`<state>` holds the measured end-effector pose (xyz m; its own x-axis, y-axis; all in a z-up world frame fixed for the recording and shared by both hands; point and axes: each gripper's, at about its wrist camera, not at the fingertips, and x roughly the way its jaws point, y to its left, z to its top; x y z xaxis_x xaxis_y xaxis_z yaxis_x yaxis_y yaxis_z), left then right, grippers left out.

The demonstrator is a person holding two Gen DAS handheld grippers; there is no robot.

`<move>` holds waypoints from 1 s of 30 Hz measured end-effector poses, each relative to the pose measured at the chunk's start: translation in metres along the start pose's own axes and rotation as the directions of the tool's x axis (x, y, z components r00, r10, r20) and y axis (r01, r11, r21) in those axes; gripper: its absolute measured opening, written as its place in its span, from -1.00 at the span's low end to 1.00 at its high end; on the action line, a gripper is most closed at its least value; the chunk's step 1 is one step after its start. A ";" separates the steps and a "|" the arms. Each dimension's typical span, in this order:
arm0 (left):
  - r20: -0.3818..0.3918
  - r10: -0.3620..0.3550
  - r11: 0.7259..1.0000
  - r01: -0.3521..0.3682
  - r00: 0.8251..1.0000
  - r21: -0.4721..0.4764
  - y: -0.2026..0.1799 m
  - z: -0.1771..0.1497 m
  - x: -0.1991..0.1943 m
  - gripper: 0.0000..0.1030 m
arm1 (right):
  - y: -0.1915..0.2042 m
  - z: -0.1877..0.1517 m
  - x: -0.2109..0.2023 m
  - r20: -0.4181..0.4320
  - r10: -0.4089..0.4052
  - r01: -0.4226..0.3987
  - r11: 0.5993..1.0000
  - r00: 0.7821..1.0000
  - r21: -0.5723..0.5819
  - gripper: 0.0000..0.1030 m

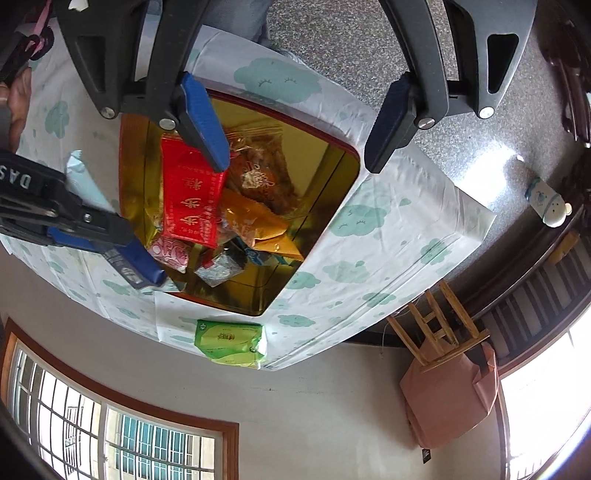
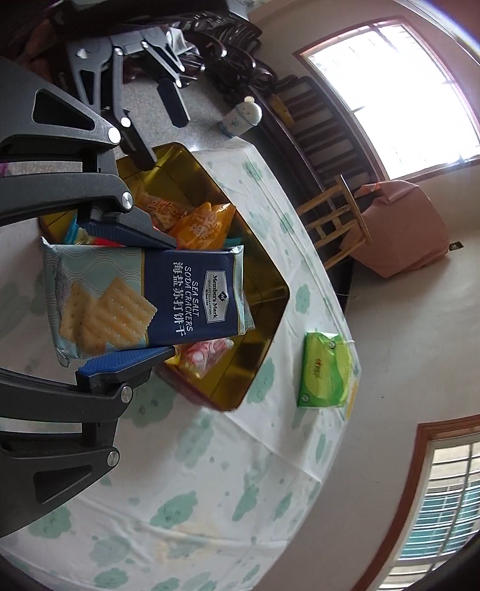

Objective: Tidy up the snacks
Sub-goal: 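Carry the soda cracker packet over the tin and open the right gripper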

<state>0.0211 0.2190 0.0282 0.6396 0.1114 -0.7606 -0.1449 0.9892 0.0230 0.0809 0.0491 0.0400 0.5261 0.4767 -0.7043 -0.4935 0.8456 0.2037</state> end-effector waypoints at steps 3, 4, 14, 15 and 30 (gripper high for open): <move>0.006 0.016 1.000 -0.015 1.000 -0.021 0.006 -0.001 0.001 0.75 | 0.002 0.005 0.015 -0.020 0.003 -0.003 1.000 1.000 0.027 -0.01; 0.007 0.018 1.000 -0.018 1.000 -0.024 0.008 -0.001 0.001 0.78 | 0.002 0.007 0.021 -0.028 0.004 -0.003 0.999 1.000 0.038 -0.01; -0.007 0.007 0.999 -0.007 1.000 -0.032 0.017 -0.005 0.008 0.88 | 0.011 0.021 0.052 -0.065 -0.026 0.030 0.998 0.998 0.063 -0.01; -0.008 0.008 1.000 -0.008 1.000 -0.029 0.017 -0.005 0.009 0.88 | 0.012 0.022 0.055 -0.067 -0.032 0.036 0.997 0.997 0.064 -0.01; -0.024 -0.001 0.999 0.000 1.000 -0.035 0.021 -0.007 0.018 0.88 | 0.018 0.029 0.062 -0.026 -0.036 0.039 0.994 0.999 0.100 0.00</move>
<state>0.0241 0.2409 0.0106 0.6212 0.1078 -0.7762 -0.1712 0.9852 -0.0002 0.1253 0.1006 0.0200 0.5252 0.4393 -0.7288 -0.4009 0.8832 0.2434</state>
